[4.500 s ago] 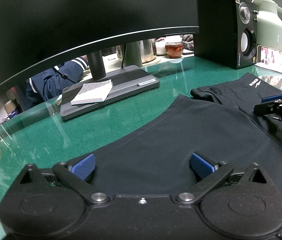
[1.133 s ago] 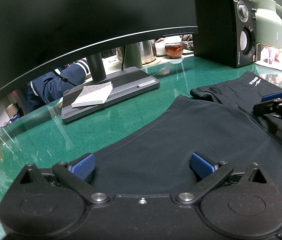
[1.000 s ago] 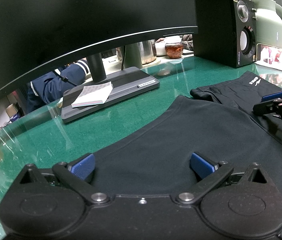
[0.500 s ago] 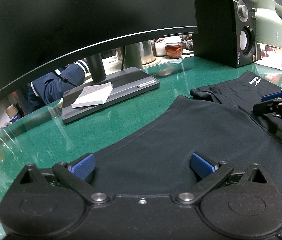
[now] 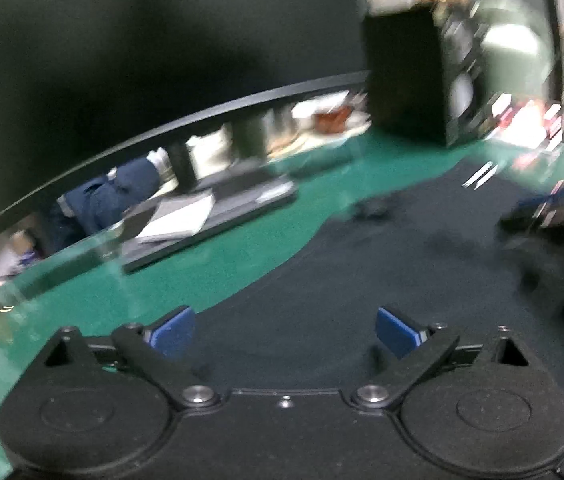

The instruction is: Fold clothes

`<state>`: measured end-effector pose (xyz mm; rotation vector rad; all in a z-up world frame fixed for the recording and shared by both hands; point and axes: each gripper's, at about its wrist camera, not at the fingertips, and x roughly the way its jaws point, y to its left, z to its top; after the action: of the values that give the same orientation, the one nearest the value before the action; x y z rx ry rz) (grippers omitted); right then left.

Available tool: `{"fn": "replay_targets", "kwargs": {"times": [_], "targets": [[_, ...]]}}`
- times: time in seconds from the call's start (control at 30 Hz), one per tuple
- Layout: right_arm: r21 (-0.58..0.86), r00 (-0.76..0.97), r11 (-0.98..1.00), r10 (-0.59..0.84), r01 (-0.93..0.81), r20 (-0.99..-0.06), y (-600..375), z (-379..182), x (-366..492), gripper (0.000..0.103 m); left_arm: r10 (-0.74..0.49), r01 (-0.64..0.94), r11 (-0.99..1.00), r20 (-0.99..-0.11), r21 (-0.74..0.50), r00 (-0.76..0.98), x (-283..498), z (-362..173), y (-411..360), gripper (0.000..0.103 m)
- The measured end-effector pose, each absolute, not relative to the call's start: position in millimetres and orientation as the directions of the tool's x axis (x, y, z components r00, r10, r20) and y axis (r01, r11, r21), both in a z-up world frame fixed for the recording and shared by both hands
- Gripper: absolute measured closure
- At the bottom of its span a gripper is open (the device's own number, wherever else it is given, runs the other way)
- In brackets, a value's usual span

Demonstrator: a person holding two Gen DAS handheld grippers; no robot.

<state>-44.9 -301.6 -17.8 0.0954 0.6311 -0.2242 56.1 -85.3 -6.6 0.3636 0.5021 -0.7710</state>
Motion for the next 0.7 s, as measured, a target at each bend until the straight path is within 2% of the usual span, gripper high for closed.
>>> {"fn": "replay_targets", "kwargs": {"times": [0.17,0.27,0.37,0.57,0.63,0.7], "targets": [[0.016,0.774,0.976,-0.164,0.219,-0.611,-298,-13,-79,0.070,-0.604,0.800,0.585,-0.585,0.136,0.541,19,-10,-98,0.006],[-0.007,0.744,0.972,-0.185,0.236,-0.641,-301,-21,-88,0.070,-0.567,0.804,0.570,-0.628,0.168,0.533,6,-26,-106,0.005],[-0.016,0.742,0.967,-0.206,0.254,-0.639,-307,-23,-96,0.069,-0.548,0.788,0.593,-0.635,0.163,0.544,7,-27,-103,0.003],[-0.012,0.737,0.950,-0.250,0.312,-0.628,-325,-26,-106,0.065,-0.542,0.763,0.639,-0.649,0.095,0.534,18,-30,-90,0.000],[-0.004,0.733,0.946,-0.253,0.324,-0.631,-325,-25,-108,0.067,-0.526,0.754,0.647,-0.647,0.116,0.551,14,-25,-88,0.009],[0.012,0.742,0.951,-0.232,0.308,-0.629,-321,-22,-112,0.067,-0.576,0.775,0.628,-0.627,0.071,0.524,7,-14,-83,0.011]]}}
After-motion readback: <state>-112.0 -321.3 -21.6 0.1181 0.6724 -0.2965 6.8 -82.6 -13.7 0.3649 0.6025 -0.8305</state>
